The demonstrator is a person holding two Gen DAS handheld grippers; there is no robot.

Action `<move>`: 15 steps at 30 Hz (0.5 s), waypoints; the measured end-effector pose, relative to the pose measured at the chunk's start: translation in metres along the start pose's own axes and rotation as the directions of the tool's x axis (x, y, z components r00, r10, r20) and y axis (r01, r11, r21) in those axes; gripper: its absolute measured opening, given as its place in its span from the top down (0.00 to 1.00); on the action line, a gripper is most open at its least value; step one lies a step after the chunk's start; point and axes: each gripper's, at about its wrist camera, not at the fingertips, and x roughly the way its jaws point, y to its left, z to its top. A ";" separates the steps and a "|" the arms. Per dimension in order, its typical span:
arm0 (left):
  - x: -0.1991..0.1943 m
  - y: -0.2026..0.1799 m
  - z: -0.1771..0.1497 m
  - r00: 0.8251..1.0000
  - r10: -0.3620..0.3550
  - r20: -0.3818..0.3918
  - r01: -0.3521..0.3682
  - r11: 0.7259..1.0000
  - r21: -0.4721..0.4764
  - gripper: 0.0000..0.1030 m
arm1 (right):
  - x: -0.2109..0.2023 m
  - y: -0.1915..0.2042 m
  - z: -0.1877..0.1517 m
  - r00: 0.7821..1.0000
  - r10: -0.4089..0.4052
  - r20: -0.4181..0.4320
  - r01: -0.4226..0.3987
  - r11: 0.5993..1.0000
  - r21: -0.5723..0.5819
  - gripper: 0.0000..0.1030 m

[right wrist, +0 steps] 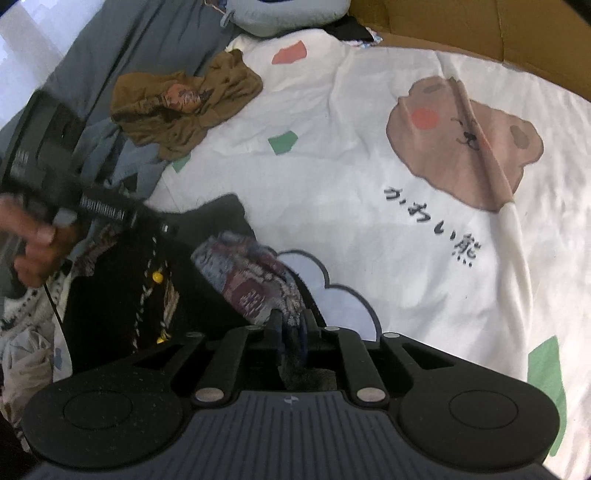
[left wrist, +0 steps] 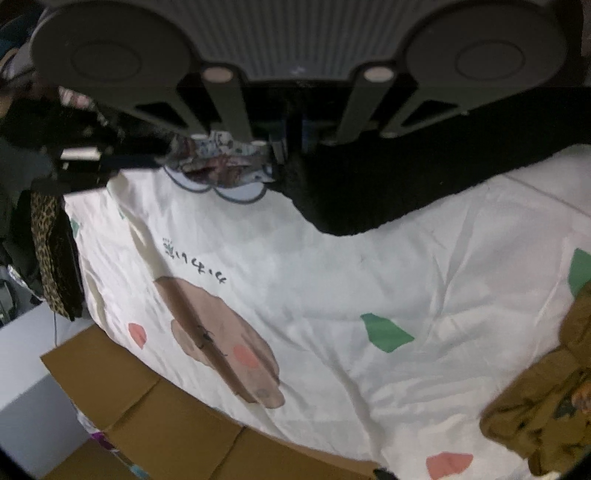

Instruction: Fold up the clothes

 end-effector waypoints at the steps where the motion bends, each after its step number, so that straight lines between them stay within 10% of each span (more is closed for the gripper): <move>1: -0.002 -0.001 -0.003 1.000 0.001 0.017 -0.001 1.000 0.012 0.93 | -0.002 0.000 0.003 1.000 0.006 0.007 -0.006 1.000 0.001 0.89; 15: -0.021 -0.007 -0.025 0.978 -0.079 0.194 0.045 0.984 0.174 0.93 | 0.026 0.006 0.056 0.998 0.063 -0.006 -0.063 0.998 -0.006 0.87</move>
